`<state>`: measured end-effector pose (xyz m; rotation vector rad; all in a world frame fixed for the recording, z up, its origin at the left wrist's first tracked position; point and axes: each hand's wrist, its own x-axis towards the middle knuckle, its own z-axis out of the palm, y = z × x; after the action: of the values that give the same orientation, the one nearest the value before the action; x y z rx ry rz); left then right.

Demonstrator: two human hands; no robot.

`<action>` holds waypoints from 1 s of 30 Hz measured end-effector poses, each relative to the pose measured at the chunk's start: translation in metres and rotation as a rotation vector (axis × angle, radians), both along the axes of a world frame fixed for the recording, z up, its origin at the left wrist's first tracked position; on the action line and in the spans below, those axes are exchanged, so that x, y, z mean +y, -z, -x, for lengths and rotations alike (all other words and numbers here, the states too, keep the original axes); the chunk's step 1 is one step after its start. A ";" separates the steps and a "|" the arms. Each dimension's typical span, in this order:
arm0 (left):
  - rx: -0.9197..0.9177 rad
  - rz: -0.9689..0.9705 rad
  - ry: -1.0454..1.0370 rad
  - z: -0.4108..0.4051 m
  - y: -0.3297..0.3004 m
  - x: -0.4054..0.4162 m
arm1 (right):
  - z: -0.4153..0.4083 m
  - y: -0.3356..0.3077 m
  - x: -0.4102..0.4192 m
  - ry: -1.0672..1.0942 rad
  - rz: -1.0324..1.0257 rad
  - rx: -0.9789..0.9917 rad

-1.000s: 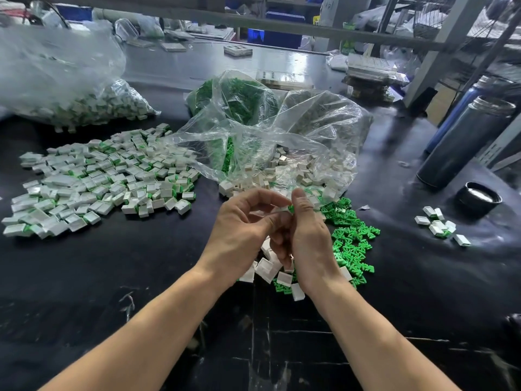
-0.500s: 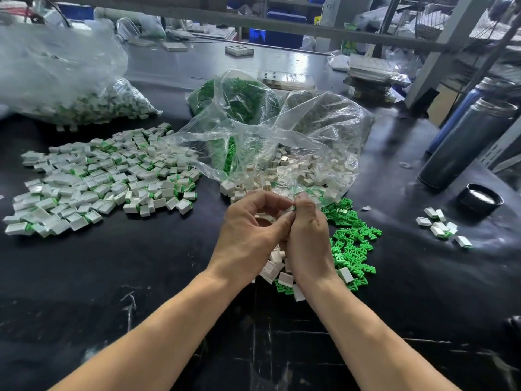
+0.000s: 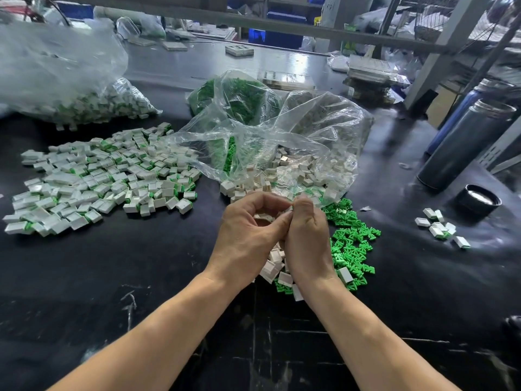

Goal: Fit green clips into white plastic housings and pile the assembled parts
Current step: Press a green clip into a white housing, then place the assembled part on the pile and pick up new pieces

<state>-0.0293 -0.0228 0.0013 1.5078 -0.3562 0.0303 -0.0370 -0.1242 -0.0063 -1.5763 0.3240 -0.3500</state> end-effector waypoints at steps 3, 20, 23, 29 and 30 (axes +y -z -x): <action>-0.006 -0.005 -0.005 0.000 0.000 0.000 | -0.001 0.001 -0.001 -0.005 0.009 0.009; 0.012 -0.032 -0.093 -0.008 -0.006 0.014 | 0.007 -0.003 -0.022 -0.101 0.136 -0.209; 0.027 -0.020 -0.071 -0.008 -0.007 0.016 | 0.008 -0.003 -0.025 -0.155 0.164 -0.274; 0.027 -0.052 -0.060 -0.009 -0.008 0.017 | 0.007 -0.004 -0.031 -0.140 0.231 -0.273; 0.027 -0.054 -0.057 -0.009 -0.008 0.017 | 0.007 -0.004 -0.032 -0.151 0.241 -0.259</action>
<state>-0.0200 -0.0055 0.0095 1.5704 -0.2947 0.0457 -0.0440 -0.1558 -0.0018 -1.7554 -0.0398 -0.4840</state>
